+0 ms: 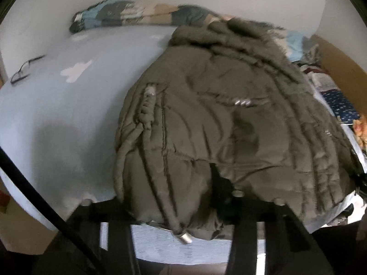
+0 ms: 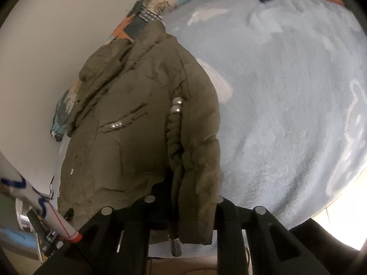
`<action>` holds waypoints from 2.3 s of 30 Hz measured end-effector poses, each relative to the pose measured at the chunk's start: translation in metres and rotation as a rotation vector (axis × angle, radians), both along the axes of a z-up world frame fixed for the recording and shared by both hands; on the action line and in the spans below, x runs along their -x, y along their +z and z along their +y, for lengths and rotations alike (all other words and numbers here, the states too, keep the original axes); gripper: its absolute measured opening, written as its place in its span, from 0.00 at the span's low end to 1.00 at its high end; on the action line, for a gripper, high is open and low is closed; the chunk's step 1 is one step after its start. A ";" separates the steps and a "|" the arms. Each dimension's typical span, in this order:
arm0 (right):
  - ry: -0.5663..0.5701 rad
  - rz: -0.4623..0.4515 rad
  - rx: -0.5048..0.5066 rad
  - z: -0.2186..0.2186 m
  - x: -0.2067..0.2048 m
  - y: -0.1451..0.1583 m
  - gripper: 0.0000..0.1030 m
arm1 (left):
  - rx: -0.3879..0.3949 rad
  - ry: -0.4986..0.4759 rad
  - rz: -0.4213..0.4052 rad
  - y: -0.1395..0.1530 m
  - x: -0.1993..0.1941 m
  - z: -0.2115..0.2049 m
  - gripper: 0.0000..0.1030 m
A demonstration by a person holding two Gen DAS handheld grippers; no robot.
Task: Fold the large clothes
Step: 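Grasp the hem near the drawstring toggles with the left tool while the right tool holds its edge, then lift the hem with both tools and fold it toward the collar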
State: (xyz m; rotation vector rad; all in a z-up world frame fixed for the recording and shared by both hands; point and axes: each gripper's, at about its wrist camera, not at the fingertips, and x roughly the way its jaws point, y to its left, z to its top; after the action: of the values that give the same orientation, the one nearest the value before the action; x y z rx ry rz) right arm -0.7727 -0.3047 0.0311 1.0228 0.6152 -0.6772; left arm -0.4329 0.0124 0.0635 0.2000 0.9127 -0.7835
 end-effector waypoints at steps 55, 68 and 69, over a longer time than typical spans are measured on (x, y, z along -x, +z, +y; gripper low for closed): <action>0.054 -0.310 0.275 -0.099 -0.068 0.207 0.13 | 0.237 -0.062 -0.194 0.215 -0.101 -0.106 0.31; -0.005 -0.216 0.269 -0.226 -0.182 0.203 0.13 | 0.221 -0.036 -0.097 0.222 -0.224 -0.225 0.45; -0.010 -0.210 0.267 -0.236 -0.192 0.200 0.13 | 0.225 -0.026 -0.097 0.221 -0.234 -0.231 0.49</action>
State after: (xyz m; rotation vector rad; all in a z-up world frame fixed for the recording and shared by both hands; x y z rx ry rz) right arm -0.5805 -0.5407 0.2314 0.8346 0.3269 -0.6321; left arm -0.1987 -0.2188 0.2847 0.0520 0.7250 -0.8865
